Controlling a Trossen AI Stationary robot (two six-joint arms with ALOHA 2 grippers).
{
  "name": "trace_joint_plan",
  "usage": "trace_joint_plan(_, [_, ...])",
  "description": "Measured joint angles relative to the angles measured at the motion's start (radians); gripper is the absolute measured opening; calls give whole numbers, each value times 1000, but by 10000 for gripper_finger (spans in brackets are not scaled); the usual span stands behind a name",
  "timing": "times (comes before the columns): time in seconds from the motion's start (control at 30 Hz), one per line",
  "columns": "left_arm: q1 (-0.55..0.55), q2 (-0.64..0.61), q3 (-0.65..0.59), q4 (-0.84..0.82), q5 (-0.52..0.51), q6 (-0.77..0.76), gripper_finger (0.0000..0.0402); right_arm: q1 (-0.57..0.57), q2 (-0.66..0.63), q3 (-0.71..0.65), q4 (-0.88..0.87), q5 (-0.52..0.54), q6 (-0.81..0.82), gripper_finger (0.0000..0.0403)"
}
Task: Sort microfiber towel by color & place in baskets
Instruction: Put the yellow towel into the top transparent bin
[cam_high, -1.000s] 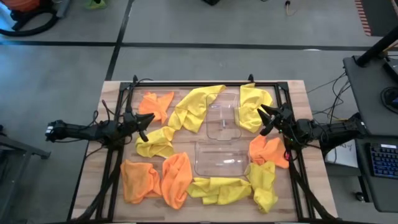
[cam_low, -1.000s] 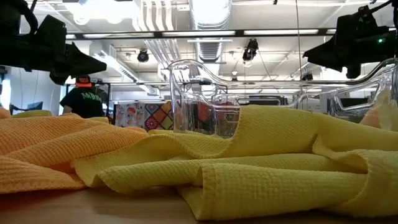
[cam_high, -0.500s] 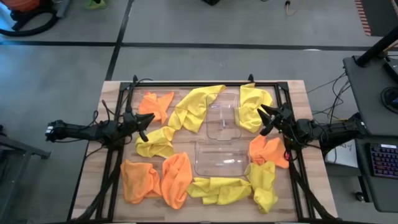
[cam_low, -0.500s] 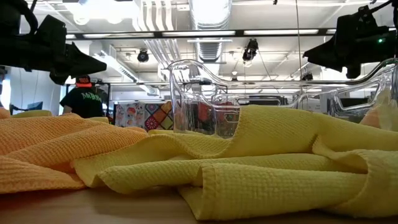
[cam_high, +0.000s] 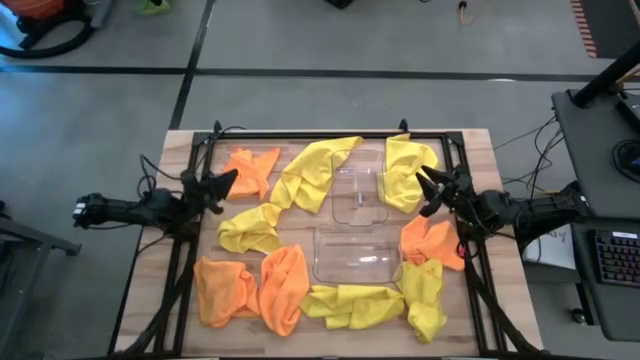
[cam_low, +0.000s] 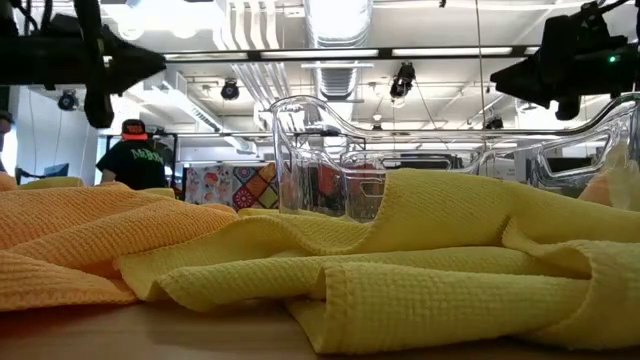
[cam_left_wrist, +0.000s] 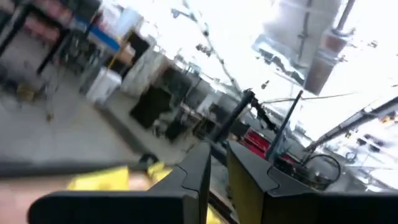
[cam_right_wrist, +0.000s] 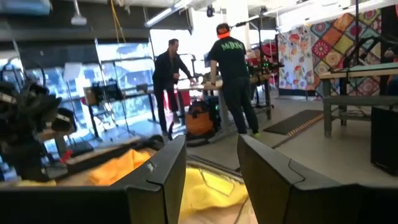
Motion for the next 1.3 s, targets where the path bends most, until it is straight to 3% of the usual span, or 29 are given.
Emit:
trace_joint_plan(0.07, [0, 18, 0, 37, 54, 77, 38, -5, 0, 9, 4, 1, 24, 139])
trace_joint_plan(0.17, [0, 67, 0, 104, 49, 114, 38, -19, 23, 92, -109, 10, 98, 139])
trace_joint_plan(0.3, [1, 154, 46, 62, 19, 118, 38, -47, 75, 247, -438, 94, 296, 139])
trace_joint_plan(0.53, [2, 318, 225, -295, 19, 107, 38, -70, 194, 513, -1146, 68, 871, 139])
trace_joint_plan(0.67, [2, 383, 339, -471, 15, 83, 38, -70, 257, 594, -1384, -7, 1126, 139])
trace_joint_plan(0.93, [2, 470, 447, -601, -27, 69, 38, -70, 361, 620, -1432, -235, 1212, 139])
trace_joint_plan(1.3, [4, 595, 566, -656, 13, 131, 38, -106, 469, 621, -1429, -256, 1310, 139])
